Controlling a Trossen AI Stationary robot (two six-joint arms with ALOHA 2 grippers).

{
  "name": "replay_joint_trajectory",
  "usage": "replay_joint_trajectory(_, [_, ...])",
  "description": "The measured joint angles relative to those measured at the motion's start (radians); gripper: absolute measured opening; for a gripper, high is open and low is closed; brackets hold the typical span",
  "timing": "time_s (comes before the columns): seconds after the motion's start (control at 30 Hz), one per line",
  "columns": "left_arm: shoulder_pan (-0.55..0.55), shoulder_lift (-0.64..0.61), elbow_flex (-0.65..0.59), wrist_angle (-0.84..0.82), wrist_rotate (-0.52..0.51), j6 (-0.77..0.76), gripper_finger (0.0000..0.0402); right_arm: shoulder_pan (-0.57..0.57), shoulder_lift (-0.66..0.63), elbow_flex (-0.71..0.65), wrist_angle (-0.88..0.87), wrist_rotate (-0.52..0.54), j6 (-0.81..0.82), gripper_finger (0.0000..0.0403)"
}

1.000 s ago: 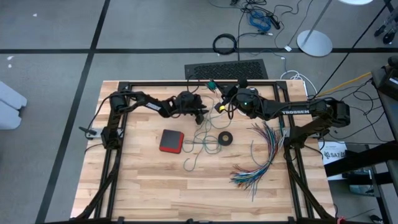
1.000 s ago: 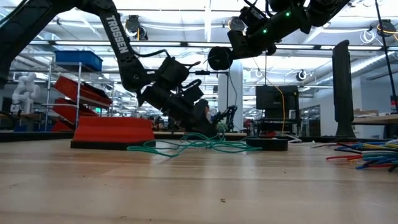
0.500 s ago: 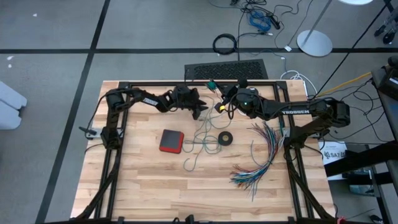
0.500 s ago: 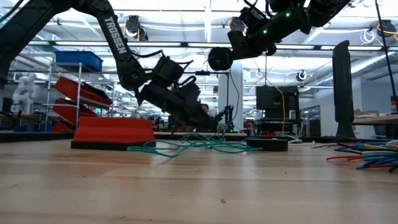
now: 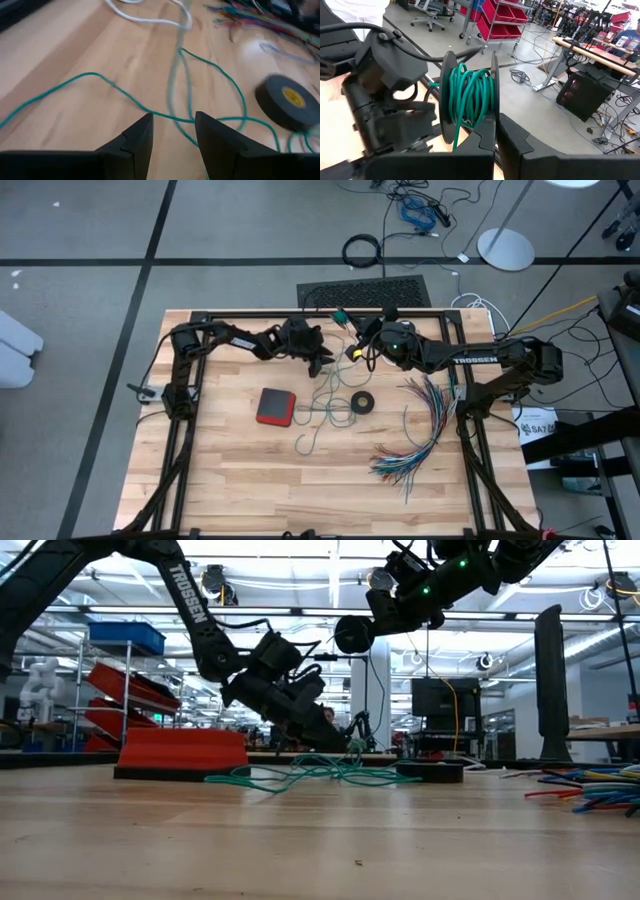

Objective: Coiling cords
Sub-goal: Coil the green wire cable on the spool

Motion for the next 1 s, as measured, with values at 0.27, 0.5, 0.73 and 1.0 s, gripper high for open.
replay_joint_trajectory(0.27, [0.009,-0.001,0.008,-0.028,0.053,-0.007,0.0153,0.000,0.000,0.000,-0.002,0.000,0.000,0.0000])
replay_joint_trajectory(0.5, [0.019,-0.007,0.008,-0.031,0.109,-0.014,0.0153,0.000,0.000,0.000,-0.001,0.000,0.000,0.0000])
replay_joint_trajectory(0.73, [0.038,-0.007,0.008,-0.033,0.162,-0.013,0.0153,0.000,0.000,0.000,0.000,0.000,0.000,0.0000])
replay_joint_trajectory(1.0, [0.038,-0.007,0.008,-0.033,0.179,-0.021,0.0153,0.000,0.000,0.000,0.000,0.000,0.000,0.0000])
